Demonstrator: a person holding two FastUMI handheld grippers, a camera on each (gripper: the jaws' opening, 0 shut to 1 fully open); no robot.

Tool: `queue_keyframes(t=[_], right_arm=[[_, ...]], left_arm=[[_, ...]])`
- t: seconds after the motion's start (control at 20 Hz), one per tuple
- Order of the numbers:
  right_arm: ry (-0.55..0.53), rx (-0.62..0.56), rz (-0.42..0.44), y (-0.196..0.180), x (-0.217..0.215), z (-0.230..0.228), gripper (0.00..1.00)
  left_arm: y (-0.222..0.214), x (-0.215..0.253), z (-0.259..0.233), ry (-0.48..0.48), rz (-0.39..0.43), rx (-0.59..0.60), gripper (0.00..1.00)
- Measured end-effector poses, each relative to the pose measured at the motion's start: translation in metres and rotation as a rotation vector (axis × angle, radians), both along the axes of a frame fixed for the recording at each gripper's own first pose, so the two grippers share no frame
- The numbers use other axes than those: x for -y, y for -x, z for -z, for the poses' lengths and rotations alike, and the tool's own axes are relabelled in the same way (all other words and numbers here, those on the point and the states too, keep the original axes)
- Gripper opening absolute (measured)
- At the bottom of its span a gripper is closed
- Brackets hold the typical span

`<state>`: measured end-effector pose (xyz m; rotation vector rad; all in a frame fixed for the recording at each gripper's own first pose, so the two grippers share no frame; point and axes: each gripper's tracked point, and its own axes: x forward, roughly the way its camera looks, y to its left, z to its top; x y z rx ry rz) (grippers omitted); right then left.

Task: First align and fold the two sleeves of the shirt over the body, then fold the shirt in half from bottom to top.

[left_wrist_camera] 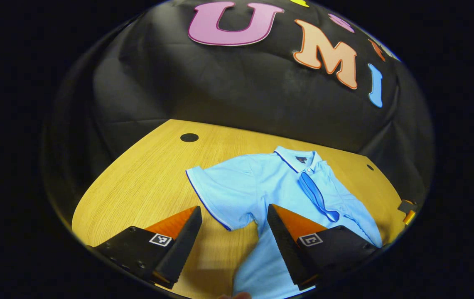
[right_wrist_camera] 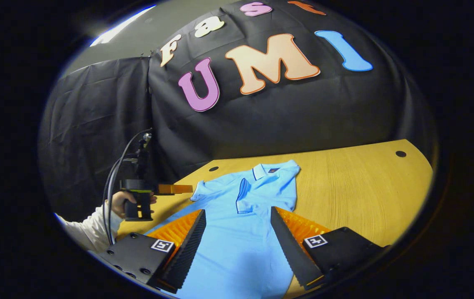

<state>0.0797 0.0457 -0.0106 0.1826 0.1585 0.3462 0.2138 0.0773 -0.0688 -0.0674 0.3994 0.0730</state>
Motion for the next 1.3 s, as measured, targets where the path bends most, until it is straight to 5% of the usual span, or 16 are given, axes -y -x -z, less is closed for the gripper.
queue_keyframes(t=[0.15,0.8,1.0,1.3], right_arm=[[-0.003,0.025,0.052,0.019,0.025,0.004,0.97],[-0.049,0.033,0.102,0.041,0.049,0.013,0.98],[-0.056,0.048,0.110,0.043,0.053,0.013,0.98],[-0.084,0.037,0.140,0.046,0.070,0.017,0.98]], left_arm=[[-0.024,-0.024,0.002,-0.044,-0.059,0.007,0.94],[-0.029,-0.030,0.028,-0.072,-0.060,-0.098,0.92],[-0.029,-0.039,0.021,-0.106,-0.062,-0.070,0.76],[-0.034,-0.026,0.023,-0.087,0.027,-0.075,0.30]])
